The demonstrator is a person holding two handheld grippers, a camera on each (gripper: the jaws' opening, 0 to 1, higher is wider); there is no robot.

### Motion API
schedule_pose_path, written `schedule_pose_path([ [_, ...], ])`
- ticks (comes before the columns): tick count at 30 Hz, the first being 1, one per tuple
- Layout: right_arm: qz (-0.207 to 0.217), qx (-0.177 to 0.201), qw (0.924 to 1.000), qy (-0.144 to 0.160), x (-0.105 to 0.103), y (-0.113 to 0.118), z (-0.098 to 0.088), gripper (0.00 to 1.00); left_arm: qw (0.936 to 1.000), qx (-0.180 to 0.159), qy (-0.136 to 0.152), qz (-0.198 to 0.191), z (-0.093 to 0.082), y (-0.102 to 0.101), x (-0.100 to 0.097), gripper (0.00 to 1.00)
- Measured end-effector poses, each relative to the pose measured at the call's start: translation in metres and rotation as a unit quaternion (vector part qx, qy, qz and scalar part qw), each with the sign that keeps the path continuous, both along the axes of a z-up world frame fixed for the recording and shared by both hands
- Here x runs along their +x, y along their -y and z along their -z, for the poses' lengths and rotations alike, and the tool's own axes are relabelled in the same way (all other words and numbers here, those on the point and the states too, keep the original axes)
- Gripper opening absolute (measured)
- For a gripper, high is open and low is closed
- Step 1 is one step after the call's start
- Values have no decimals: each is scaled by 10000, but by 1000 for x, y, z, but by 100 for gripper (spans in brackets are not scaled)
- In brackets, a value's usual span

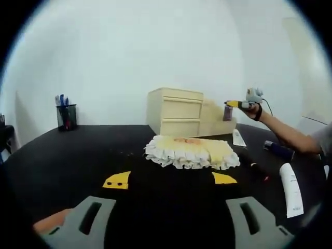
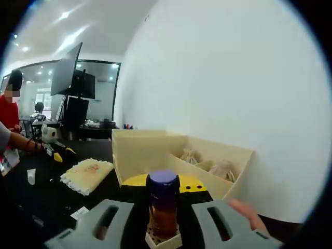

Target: Open the drawer, pick up the cosmetic bottles from the table one by one, place them into the drawer, release the gripper, close the drawer, and move the gripper away

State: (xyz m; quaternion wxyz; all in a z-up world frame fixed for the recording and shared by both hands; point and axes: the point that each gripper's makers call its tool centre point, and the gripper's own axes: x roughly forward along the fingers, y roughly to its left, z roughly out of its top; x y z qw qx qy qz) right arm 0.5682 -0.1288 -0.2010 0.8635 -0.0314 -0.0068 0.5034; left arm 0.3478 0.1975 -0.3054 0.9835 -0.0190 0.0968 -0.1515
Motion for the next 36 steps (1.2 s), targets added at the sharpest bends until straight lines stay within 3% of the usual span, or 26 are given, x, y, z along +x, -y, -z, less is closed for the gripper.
schedule_pose_path([
  [13, 61, -225, 9997, -98, 2, -4, 18, 16, 10000, 63, -32, 8, 1, 0, -2, 51],
  [14, 73, -232, 9996, -117, 11, -1, 17, 16, 10000, 62, -32, 9, 1, 0, -2, 51],
  [21, 92, -256, 9994, -216, 16, 0, 22, 16, 10000, 81, -40, 19, 1, 0, -2, 50],
  [32, 14, -43, 9994, -356, 23, 3, 19, 16, 10000, 80, -35, 16, 1, 0, -2, 49],
  [36, 104, 477, 9980, -408, 31, 11, -1, 17, 10000, 88, -37, 8, 1, 0, -1, 49],
])
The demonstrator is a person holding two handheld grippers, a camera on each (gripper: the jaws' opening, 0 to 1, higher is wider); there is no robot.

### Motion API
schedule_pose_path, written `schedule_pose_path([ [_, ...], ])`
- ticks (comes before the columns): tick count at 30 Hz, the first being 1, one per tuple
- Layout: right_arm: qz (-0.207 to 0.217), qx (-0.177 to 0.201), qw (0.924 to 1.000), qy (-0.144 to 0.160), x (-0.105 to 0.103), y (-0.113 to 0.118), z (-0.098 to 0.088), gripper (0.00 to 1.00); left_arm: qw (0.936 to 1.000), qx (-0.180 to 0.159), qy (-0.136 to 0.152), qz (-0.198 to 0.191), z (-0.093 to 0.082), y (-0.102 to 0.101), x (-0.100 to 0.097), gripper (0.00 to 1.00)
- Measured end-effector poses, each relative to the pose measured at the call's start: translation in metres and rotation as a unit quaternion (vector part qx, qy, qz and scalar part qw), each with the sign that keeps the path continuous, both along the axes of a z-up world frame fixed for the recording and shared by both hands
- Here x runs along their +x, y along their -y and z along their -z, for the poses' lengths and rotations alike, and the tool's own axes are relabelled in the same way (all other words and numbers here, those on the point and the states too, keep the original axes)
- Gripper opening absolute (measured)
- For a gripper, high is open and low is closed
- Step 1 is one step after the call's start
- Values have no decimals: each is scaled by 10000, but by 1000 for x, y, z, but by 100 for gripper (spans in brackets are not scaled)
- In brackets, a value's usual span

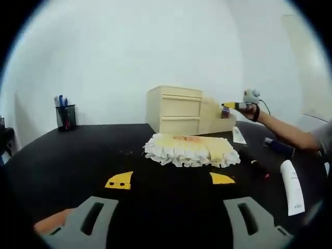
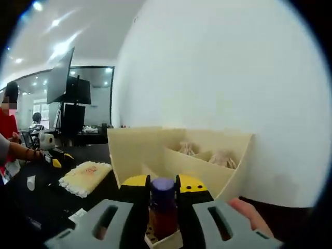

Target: Open the drawer, pick up the cosmetic bottles from the table one by one, place them into the drawer, release the gripper, close the drawer, and move the gripper away

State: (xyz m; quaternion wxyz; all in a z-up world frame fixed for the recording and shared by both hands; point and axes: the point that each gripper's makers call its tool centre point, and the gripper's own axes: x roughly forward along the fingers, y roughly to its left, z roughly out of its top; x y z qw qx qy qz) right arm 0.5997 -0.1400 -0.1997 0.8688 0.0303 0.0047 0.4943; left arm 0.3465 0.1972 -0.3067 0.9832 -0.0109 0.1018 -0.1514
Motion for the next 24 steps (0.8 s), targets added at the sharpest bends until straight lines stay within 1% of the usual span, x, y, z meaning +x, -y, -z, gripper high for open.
schedule_pose_path([
  [2, 65, 25, 10000, 31, 0, -3, -4, 16, 10000, 5, -3, -7, 0, 0, 0, 49],
  [4, 227, 4, 9997, 8, 5, 3, -10, 17, 10000, 16, -9, -5, 1, 0, 1, 49],
  [6, 546, -266, 9982, -27, 10, 8, -10, 20, 10000, 21, -13, -7, 1, 0, 1, 49],
  [8, 816, -687, 9943, 30, 10, 10, -11, 24, 10000, 18, -9, -10, 1, -1, 1, 49],
  [9, 894, -808, 9927, 68, 7, 8, -13, 25, 10000, 21, -9, -12, 1, -1, 1, 49],
  [10, 874, -909, 9920, 30, 3, 3, -15, 25, 10000, 23, -10, -12, 1, -1, 1, 49],
  [12, 920, -1017, 9905, 39, 1, -3, -23, 26, 10000, 27, -9, -16, 1, -1, 1, 49],
  [13, 984, -1155, 9884, -58, -4, -11, -14, 26, 10000, 33, -12, -20, 1, -2, 1, 49],
  [14, 1130, -1361, 9842, -81, -5, -14, -10, 26, 10000, 43, -14, -20, 1, -2, 1, 49],
  [15, 1274, -1458, 9809, -169, -2, -6, -14, 26, 10000, 49, -14, -19, 1, -2, 1, 48],
  [16, 1419, -1606, 9766, -168, 0, -3, -15, 27, 10000, 51, -15, -18, 1, -2, 1, 48],
  [17, 1578, -1659, 9731, -241, 6, -5, -11, 28, 10000, 52, -16, -18, 1, -2, 1, 48],
  [18, 1807, -1695, 9676, -479, 11, -2, -7, 29, 10000, 57, -17, -22, 1, -2, 1, 48],
  [19, 1849, -1711, 9668, -427, 7, -4, -7, 31, 10000, 59, -18, -21, 1, -2, 1, 48],
  [20, 2026, -1622, 9630, -724, 5, -2, -2, 30, 10000, 61, -17, -21, 1, -2, 1, 48],
  [21, 2016, -1719, 9611, -776, 6, 2, -3, 29, 10000, 66, -19, -23, 1, -2, 1, 48],
  [22, 1994, -1718, 9609, -859, 5, 0, -2, 30, 10000, 69, -20, -24, 2, -2, 1, 48],
  [23, 2115, -1671, 9557, -1183, 2, -1, 7, 29, 10000, 70, -19, -22, 1, -2, 1, 48],
  [24, 2078, -1730, 9558, -1151, 1, -5, 9, 29, 10000, 72, -19, -19, 1, -2, 1, 48],
])
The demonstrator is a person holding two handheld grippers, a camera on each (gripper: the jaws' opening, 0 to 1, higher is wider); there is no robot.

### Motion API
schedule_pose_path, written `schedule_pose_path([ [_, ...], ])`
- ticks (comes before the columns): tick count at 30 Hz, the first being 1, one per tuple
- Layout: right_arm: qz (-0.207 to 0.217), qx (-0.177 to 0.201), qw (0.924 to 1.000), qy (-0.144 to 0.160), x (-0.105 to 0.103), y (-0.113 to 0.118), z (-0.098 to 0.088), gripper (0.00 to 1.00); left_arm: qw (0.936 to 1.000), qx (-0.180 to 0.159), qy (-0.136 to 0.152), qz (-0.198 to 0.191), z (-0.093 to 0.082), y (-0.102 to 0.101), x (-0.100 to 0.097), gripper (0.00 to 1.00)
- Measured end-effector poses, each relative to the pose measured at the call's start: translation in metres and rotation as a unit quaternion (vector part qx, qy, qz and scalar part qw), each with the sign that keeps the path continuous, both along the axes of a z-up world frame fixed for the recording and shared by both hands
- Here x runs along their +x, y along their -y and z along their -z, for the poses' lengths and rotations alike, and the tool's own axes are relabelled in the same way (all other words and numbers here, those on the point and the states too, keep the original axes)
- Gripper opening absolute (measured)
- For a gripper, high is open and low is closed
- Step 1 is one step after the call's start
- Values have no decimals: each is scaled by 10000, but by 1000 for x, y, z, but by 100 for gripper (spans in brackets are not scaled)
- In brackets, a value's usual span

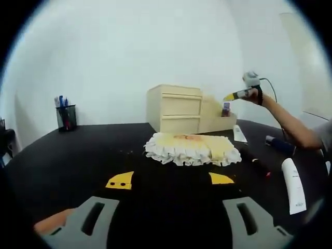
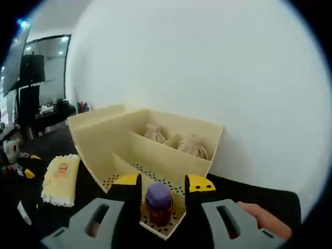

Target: Open the drawer, pick up the cosmetic bottles from the table one by one, place them into the drawer, release the gripper, close the drawer, and move the gripper away

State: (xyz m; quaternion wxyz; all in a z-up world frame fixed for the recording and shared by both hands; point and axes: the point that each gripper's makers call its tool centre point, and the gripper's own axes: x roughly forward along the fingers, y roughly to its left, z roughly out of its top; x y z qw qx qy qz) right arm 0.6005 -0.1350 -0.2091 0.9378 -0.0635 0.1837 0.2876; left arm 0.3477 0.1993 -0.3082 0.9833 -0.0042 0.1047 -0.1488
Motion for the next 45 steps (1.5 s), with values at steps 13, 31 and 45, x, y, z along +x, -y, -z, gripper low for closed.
schedule_pose_path([
  [13, -20, -609, 9981, 70, -4, -2, 9, 15, 10000, 63, -4, 36, 1, 2, -1, 48],
  [31, -937, -268, 9944, 415, 4, 7, 2, 15, 9999, 130, -36, 27, 2, 1, -1, 47],
  [45, -923, -488, 9925, 638, -2, 5, -1, 17, 9999, 122, -34, -11, 1, 0, -1, 47],
])
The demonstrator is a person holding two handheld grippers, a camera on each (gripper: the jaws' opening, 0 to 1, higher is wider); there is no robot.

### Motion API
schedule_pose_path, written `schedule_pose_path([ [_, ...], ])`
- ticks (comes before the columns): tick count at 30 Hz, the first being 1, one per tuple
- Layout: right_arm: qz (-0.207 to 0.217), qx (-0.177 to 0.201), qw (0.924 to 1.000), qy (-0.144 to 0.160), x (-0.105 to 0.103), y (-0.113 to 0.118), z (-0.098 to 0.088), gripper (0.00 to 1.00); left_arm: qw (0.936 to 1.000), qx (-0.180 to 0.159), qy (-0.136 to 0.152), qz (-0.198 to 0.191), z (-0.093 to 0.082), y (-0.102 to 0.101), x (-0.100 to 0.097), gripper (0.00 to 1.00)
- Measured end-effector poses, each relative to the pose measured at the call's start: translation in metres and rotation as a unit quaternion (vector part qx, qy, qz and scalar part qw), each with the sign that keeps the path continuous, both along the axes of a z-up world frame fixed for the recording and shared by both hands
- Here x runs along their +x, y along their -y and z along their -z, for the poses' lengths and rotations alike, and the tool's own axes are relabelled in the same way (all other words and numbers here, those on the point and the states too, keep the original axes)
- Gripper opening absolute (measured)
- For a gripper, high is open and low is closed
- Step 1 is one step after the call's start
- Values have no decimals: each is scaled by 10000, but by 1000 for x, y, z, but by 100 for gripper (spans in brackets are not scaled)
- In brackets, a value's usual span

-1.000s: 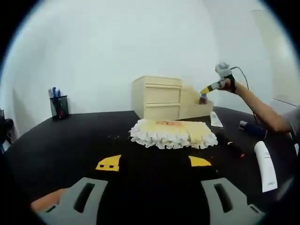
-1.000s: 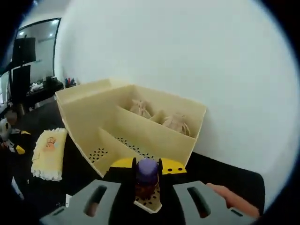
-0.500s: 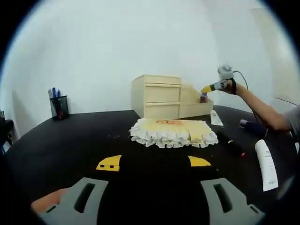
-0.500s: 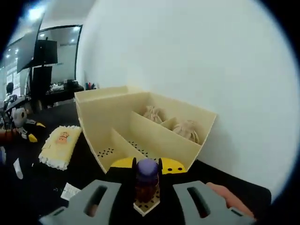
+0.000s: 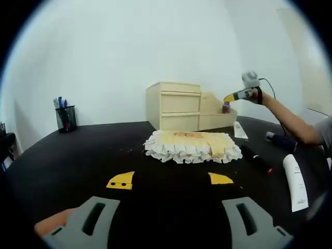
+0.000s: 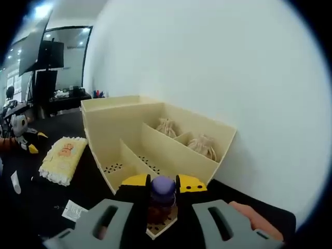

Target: Open the drawer, pick up the cosmetic bottles from the table one by one, place them into the drawer, release the gripper, close the drawer, and move the gripper away

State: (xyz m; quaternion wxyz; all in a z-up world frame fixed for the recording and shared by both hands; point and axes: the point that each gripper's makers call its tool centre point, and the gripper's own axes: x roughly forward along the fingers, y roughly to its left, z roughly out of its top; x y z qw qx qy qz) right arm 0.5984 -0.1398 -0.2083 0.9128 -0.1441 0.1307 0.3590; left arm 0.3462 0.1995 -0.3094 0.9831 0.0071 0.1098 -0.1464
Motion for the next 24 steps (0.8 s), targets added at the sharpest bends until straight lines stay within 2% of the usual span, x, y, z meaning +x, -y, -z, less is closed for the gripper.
schedule_pose_path([
  [3, 34, -55, 9998, 186, -1, 1, -12, 20, 10000, -1, 2, 6, 0, 0, 0, 47],
  [7, -62, 216, 9994, 266, -12, 0, -30, 23, 10000, 8, 2, 2, 0, 0, 0, 47],
  [9, -34, 199, 9990, 395, -5, 3, -46, 23, 10000, -39, 41, -10, -2, -1, 0, 47],
  [13, -96, 155, 9984, 539, -16, 0, -57, 23, 10000, -46, 58, -25, -2, -1, 0, 47],
  [14, -129, 144, 9983, 556, -24, -2, -56, 23, 10000, -38, 59, -33, -2, -2, 1, 47],
  [17, -266, 143, 9980, 558, -27, -6, -57, 23, 9999, -46, 78, -57, -2, -3, 2, 47],
  [20, -491, 322, 9972, 456, -40, -15, -55, 23, 9999, -68, 110, -109, -4, -5, 3, 47],
  [24, -670, 348, 9962, 431, -55, -22, -53, 23, 9998, -63, 117, -169, -4, -7, 5, 47],
])
